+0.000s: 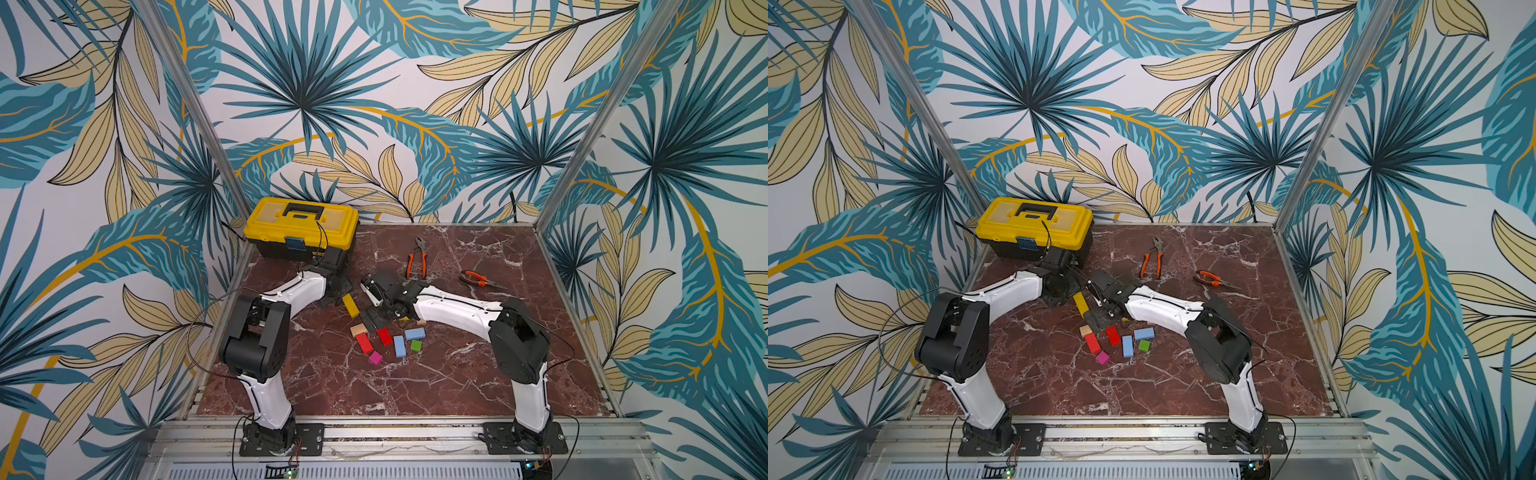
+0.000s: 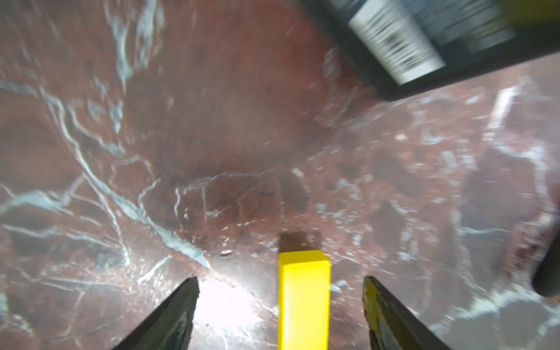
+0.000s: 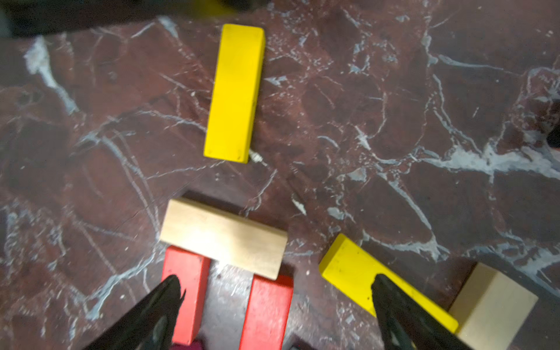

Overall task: Assemble the letter v with building blocks
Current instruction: Adjust the building block at the center of the board, then move the building block to the center of the board.

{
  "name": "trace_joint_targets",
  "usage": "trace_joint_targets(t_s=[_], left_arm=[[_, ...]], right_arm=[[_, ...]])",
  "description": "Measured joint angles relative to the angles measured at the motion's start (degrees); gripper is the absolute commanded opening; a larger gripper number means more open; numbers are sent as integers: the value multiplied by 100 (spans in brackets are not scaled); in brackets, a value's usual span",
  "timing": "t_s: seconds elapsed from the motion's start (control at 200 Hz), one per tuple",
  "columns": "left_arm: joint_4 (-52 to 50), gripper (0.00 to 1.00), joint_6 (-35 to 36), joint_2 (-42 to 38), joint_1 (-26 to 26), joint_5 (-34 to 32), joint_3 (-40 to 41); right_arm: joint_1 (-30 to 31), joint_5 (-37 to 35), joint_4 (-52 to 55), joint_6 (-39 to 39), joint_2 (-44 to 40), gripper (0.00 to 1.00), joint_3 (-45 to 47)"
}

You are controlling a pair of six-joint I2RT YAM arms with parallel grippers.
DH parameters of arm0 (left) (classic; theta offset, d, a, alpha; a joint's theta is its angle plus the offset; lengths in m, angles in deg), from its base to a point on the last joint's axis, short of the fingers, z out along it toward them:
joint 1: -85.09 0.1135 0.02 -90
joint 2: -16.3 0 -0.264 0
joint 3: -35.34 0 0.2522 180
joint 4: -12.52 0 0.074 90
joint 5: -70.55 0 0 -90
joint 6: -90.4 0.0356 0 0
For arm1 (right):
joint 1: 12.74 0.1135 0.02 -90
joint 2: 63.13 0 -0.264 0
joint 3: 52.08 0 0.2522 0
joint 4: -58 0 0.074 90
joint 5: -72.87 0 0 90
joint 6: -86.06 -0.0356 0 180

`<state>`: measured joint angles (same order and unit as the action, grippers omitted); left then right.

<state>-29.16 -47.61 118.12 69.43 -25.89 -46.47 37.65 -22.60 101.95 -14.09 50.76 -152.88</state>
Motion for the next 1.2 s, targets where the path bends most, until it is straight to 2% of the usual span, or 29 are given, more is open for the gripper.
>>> trace_joint_targets(t_s=[0.431,0.806,1.202], left_arm=[[2,96,780,-986,37,-343,-55],[4,99,874,-1646,310,-426,310],[-4,100,870,-2168,446,-428,693]], right_arm=[[428,-299,319,208,-74,98,120],[706,-376,669,179,835,98,-940],[706,-573,966,90,1252,98,-1499]])
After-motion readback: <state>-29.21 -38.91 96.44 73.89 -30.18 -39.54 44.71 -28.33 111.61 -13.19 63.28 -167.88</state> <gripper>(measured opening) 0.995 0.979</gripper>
